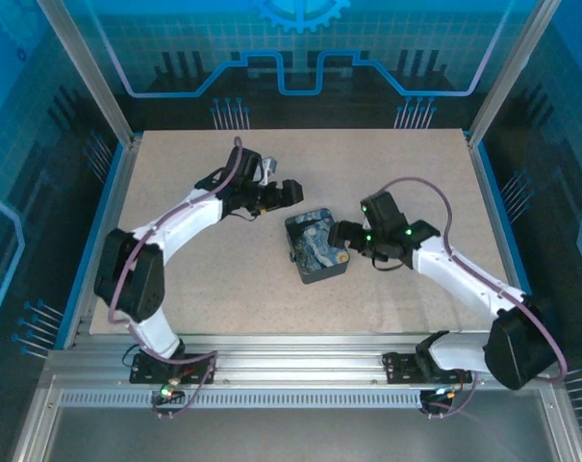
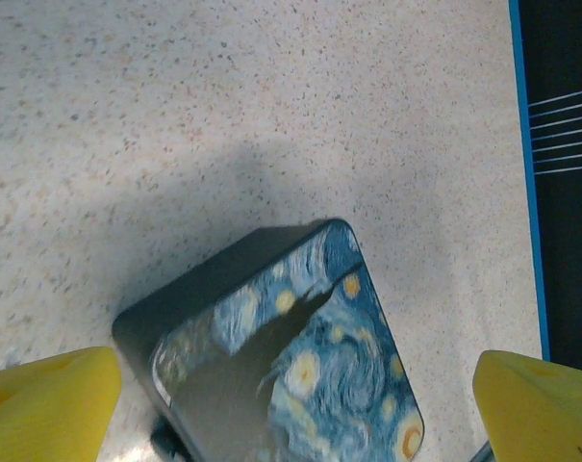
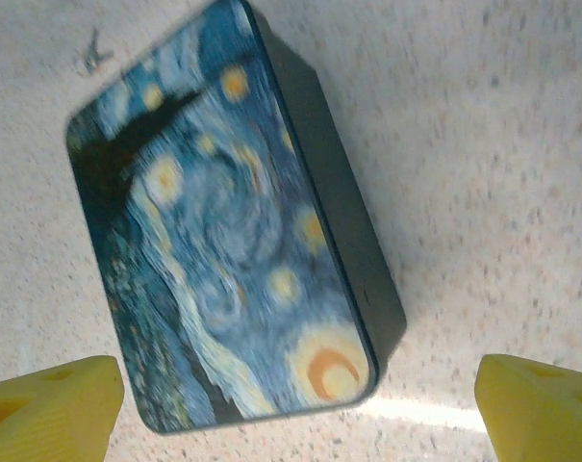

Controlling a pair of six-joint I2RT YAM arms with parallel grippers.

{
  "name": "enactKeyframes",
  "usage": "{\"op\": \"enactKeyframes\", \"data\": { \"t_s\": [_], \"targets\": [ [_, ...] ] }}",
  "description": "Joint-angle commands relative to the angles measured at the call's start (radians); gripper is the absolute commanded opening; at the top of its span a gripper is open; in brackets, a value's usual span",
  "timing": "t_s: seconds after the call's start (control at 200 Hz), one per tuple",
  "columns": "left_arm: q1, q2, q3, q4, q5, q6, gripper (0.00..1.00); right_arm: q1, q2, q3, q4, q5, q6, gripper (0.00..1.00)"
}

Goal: Unlock a padlock with a key

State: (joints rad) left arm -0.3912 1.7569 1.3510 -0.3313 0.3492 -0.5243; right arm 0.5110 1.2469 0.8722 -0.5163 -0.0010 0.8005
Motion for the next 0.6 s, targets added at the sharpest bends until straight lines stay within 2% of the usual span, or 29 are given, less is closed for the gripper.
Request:
{"op": "enactKeyframes", "data": {
  "t_s": [0.0,0.12,0.22,0.595],
  "targets": [
    [0.006,0.092,0.114,-0.071,0.093,0.055,0.95,0.037,-0.055,-0.090,0.041,0.002,0.110,0.96],
    [0.005,0.197,0.202,-0.118,0.192,0.067,0.91,0.072,-0.077,-0.181,0.125,-0.010,0.176,0.95],
    [0.002,0.236,0.208,-0.123,0.249,0.060,0.90,0.094,-0.066,-0.220,0.178,-0.020,0.211,0.95],
    [-0.021,0.155,0.027,-0.035,0.304,0.031,0.87,0.122,0.023,-0.240,0.348,-0.072,0.267,0.92]
  ]
}}
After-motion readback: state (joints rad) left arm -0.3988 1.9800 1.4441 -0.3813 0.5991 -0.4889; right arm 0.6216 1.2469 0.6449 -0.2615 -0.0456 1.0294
